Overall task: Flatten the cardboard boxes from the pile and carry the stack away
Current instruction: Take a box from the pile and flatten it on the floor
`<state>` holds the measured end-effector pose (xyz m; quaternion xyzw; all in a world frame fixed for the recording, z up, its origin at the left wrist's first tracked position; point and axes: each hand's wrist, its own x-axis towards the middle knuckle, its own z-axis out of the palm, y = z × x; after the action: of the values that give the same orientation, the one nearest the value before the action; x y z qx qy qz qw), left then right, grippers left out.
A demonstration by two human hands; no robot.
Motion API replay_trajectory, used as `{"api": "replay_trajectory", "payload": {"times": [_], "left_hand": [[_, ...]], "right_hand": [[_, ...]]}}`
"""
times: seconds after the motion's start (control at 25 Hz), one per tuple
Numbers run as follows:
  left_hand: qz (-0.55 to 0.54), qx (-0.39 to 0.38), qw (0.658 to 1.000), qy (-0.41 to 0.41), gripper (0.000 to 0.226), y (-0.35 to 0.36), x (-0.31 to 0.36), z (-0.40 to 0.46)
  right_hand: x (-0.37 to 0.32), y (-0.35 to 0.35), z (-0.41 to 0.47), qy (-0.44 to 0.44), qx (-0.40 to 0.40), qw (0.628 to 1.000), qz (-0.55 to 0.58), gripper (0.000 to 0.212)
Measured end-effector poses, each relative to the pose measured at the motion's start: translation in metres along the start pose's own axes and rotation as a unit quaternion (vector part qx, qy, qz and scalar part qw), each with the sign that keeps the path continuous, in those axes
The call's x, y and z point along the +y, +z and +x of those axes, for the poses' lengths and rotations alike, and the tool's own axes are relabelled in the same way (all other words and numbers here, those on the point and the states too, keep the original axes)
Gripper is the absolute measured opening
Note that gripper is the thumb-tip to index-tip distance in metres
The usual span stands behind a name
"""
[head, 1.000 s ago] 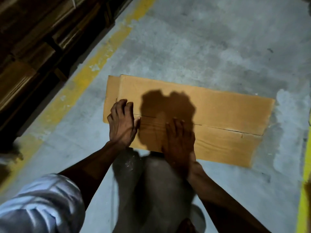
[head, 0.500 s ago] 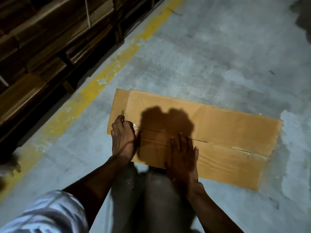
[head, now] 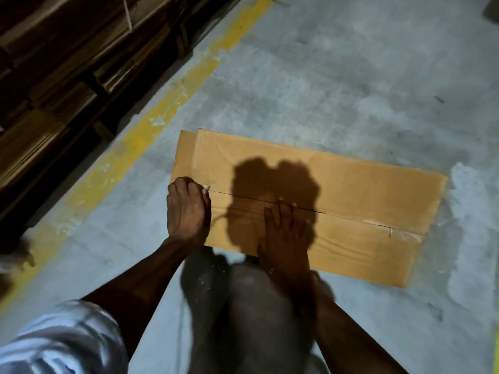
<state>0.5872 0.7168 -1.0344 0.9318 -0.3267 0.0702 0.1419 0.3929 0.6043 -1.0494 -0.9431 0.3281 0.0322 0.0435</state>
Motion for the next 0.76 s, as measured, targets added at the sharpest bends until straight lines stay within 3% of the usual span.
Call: {"api": "replay_trajectory", "payload": {"times": [0.08, 0.2, 0.4, 0.6, 0.64, 0.68, 0.72, 0.76], "left_hand": [[-0.075, -0.005, 0.997, -0.035, 0.020, -0.008, -0.004, 0.003], [-0.207, 0.033, 0.952, -0.222, 0.022, -0.019, -0.004, 0.010], [-0.344, 0.070, 0.801, -0.485, 0.022, 0.004, -0.035, 0.028], [-0.504, 0.003, 0.633, -0.587, 0.016, 0.022, -0.068, 0.036], [-0.481, -0.048, 0.652, -0.584, 0.020, 0.014, -0.065, 0.037], [-0.415, -0.122, 0.704, -0.563, 0.025, 0.009, -0.062, 0.037], [-0.316, -0.146, 0.745, -0.569, 0.031, 0.003, -0.059, 0.035], [-0.233, -0.056, 0.792, -0.561, 0.034, -0.005, -0.051, 0.031]], "right_hand": [[0.000, 0.002, -0.001, -0.005, -0.004, 1.000, -0.001, 0.090], [0.002, 0.004, 0.000, -0.010, -0.006, 1.000, 0.000, 0.090], [0.004, 0.008, 0.000, -0.013, -0.001, 1.000, -0.006, 0.086], [0.008, 0.008, 0.002, -0.016, -0.004, 1.000, -0.008, 0.083], [0.009, 0.007, 0.003, -0.016, -0.002, 1.000, -0.004, 0.084], [0.010, 0.005, 0.003, -0.017, 0.002, 1.000, 0.000, 0.085], [0.011, 0.004, 0.004, -0.018, 0.004, 1.000, 0.002, 0.086], [0.011, 0.003, 0.004, -0.017, 0.005, 1.000, 0.003, 0.086]]}}
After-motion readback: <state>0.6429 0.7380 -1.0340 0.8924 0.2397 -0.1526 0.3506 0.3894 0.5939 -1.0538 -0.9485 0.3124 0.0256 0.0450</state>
